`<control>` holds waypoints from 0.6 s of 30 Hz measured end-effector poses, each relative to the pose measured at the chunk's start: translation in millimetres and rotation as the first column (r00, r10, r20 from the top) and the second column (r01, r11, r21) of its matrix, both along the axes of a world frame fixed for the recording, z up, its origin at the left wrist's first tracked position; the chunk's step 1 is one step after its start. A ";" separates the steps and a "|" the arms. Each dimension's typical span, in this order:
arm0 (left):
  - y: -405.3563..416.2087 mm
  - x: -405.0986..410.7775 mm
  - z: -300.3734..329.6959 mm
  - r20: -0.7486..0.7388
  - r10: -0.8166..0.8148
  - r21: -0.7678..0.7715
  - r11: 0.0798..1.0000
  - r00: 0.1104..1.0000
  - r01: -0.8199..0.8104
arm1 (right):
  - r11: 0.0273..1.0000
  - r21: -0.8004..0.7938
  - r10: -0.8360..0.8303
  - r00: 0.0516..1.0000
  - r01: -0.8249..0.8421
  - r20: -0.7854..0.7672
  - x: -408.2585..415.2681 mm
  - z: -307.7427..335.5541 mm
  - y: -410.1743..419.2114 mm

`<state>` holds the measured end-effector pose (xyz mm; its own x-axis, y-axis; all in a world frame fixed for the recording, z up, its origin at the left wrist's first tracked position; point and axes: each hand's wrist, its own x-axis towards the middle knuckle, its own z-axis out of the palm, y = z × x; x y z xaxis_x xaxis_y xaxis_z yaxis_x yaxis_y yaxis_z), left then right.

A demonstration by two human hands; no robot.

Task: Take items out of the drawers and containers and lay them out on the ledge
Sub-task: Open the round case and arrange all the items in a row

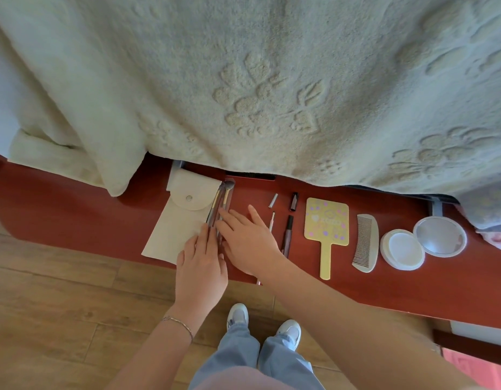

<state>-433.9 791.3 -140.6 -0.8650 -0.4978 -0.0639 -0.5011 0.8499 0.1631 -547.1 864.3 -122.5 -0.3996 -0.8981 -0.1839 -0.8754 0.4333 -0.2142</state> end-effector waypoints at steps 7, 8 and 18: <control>7.8 -5.6 -3.1 0.004 -0.061 0.032 0.998 0.998 0.060 | 0.999 -0.034 0.002 0.999 -0.003 -0.039 -3.0 -2.0 13.5; 8.8 -7.4 -3.0 0.003 -0.057 0.043 0.997 0.998 0.056 | 0.999 -0.037 0.002 0.999 -0.003 -0.040 -3.5 -1.8 15.5; 14.2 -13.9 -3.6 -0.023 -0.080 0.079 0.994 0.997 0.082 | 0.999 -0.030 -0.022 0.999 0.021 -0.042 -10.3 2.2 32.8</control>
<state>-447.8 805.5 -144.2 -0.9037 -0.4201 -0.0828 -0.4272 0.8713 0.2416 -557.4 897.1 -120.3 -0.4261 -0.8939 -0.1393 -0.8744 0.4464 -0.1899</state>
